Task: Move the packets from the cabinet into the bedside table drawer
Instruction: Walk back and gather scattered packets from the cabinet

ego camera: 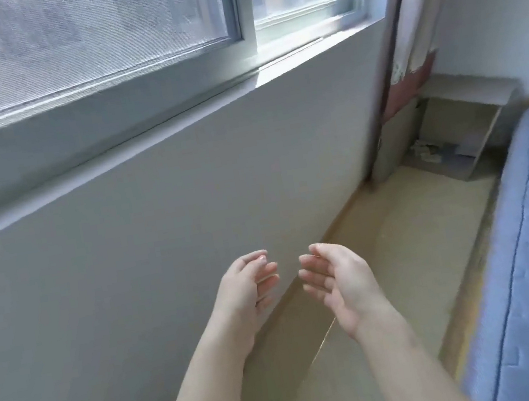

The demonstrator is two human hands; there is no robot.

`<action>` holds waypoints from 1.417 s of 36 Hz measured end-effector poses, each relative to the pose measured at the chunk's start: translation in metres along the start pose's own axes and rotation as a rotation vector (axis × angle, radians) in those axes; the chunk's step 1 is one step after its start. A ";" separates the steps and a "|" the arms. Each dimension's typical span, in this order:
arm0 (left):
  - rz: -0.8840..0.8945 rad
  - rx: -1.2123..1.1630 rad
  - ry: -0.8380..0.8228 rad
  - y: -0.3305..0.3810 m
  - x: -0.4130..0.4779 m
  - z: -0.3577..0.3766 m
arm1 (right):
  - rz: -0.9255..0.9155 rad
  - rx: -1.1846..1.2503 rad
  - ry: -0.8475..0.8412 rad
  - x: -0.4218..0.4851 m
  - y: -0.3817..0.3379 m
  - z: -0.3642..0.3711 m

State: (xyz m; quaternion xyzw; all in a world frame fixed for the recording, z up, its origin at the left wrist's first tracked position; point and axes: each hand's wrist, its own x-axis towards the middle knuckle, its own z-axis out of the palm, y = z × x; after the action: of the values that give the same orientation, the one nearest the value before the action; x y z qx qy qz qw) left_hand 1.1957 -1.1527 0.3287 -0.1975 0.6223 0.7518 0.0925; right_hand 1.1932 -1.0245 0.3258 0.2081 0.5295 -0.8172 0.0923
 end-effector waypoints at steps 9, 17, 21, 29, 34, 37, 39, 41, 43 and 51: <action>-0.125 0.129 -0.228 0.031 0.159 0.116 | -0.020 0.137 0.334 0.140 -0.063 -0.064; -0.116 0.202 -0.344 0.076 0.299 0.265 | -0.094 0.167 0.410 0.286 -0.175 -0.125; -0.067 0.211 -0.410 0.108 0.358 0.339 | -0.151 0.166 0.454 0.349 -0.239 -0.150; -0.117 0.217 -0.479 0.128 0.489 0.449 | -0.148 0.180 0.532 0.477 -0.313 -0.204; -0.116 0.283 -0.568 0.145 0.576 0.535 | -0.154 0.217 0.607 0.569 -0.364 -0.237; -0.098 0.349 -0.633 0.164 0.618 0.589 | -0.165 0.248 0.636 0.618 -0.402 -0.256; -0.084 0.371 -0.653 0.173 0.645 0.624 | -0.167 0.270 0.662 0.645 -0.424 -0.269; -0.092 0.382 -0.670 0.177 0.668 0.661 | -0.160 0.287 0.686 0.669 -0.441 -0.288; -0.122 0.392 -0.681 0.176 0.686 0.690 | -0.151 0.313 0.707 0.687 -0.452 -0.307; -0.143 0.423 -0.622 0.157 0.776 0.825 | -0.070 0.355 0.717 0.797 -0.507 -0.417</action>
State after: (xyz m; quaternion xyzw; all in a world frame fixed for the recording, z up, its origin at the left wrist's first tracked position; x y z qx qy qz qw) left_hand 0.2830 -0.4658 0.2713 0.0206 0.6905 0.6224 0.3680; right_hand 0.3914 -0.3784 0.2485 0.4745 0.3855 -0.7743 -0.1635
